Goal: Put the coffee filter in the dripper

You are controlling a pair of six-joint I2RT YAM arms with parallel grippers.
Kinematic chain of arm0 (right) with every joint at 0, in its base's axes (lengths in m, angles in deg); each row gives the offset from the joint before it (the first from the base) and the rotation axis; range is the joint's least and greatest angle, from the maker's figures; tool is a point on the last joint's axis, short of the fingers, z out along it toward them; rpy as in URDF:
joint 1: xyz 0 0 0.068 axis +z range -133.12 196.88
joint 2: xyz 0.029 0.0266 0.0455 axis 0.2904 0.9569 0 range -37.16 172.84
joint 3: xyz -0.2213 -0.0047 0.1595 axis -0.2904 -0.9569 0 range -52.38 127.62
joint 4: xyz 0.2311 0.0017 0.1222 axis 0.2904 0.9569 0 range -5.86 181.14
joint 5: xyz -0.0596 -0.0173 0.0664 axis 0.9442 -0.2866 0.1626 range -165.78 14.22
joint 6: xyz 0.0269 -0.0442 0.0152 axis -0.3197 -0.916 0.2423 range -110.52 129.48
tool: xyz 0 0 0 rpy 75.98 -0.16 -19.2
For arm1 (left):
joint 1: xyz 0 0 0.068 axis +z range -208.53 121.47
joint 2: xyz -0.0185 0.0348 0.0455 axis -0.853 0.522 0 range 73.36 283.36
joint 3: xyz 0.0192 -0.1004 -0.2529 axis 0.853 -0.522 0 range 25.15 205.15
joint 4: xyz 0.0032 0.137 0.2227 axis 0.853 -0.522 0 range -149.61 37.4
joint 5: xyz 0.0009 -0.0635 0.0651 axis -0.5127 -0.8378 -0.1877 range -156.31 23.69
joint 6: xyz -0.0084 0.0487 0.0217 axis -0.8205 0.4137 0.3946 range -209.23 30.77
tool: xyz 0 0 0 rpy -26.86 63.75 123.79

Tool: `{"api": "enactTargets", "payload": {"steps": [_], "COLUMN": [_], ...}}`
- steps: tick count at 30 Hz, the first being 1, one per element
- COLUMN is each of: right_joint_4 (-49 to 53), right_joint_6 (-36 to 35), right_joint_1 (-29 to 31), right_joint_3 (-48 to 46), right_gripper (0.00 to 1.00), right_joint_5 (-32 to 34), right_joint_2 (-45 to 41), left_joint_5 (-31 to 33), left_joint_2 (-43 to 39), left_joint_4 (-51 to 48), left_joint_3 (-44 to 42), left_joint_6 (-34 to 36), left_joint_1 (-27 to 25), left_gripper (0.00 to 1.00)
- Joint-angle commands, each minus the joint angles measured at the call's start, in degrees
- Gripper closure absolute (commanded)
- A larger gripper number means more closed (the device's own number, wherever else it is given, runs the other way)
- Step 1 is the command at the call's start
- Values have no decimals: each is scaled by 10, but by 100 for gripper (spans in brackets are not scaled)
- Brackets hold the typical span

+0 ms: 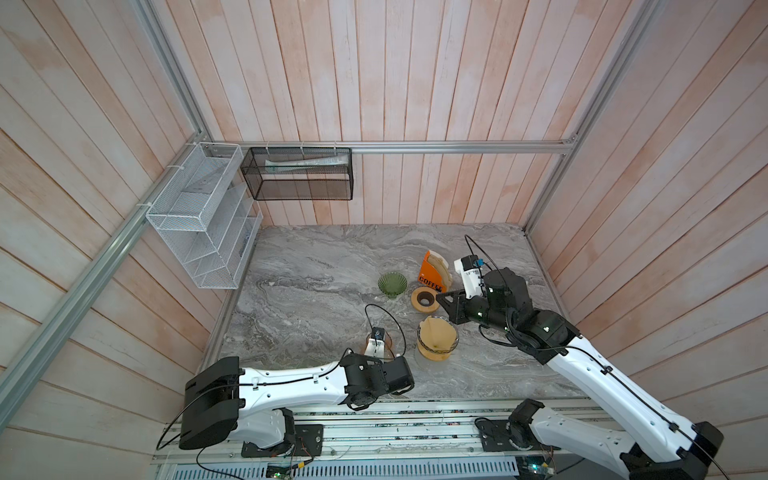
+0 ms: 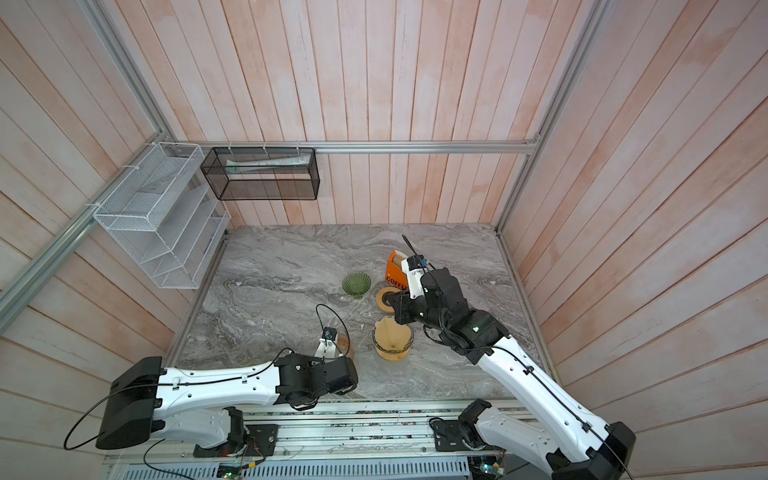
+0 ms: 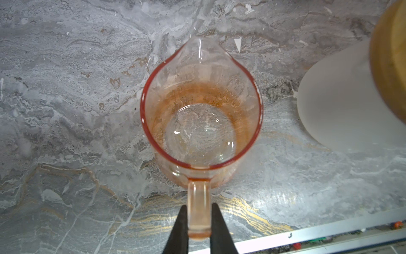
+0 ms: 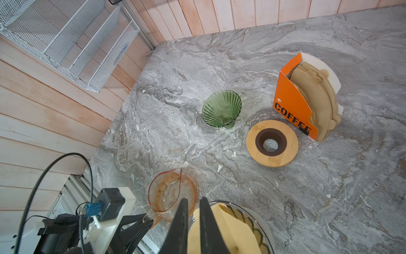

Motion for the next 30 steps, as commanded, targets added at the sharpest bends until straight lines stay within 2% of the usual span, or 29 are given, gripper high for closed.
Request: {"api": "enactTargets", "payload": {"steps": [1,11,17,23,30], "right_joint_4": [-5,-5,-5,-5,-8], "right_joint_6": [6,6,6,5,5], "right_joint_1": [5,7,8,9,10], "right_joint_3": [5,11,12,16,18], "right_gripper": [86,86,86,86,86], "right_joint_5": [9,9,8,7,5], "right_joint_2": [2,5,9,11,13], "left_joint_5": [25,14,9,5,1], "left_joint_2": [-15,-20,-14,-11,-17], "left_joint_4": [-12,1,8,8,-6], "left_joint_3": [-1,-24,-35,-40,-50], "left_joint_6": [-26,-40,-42,-49,-68], "left_joint_1": [-4,-8,-8,-8,-8], "left_gripper": [97,87,85,70,68]}}
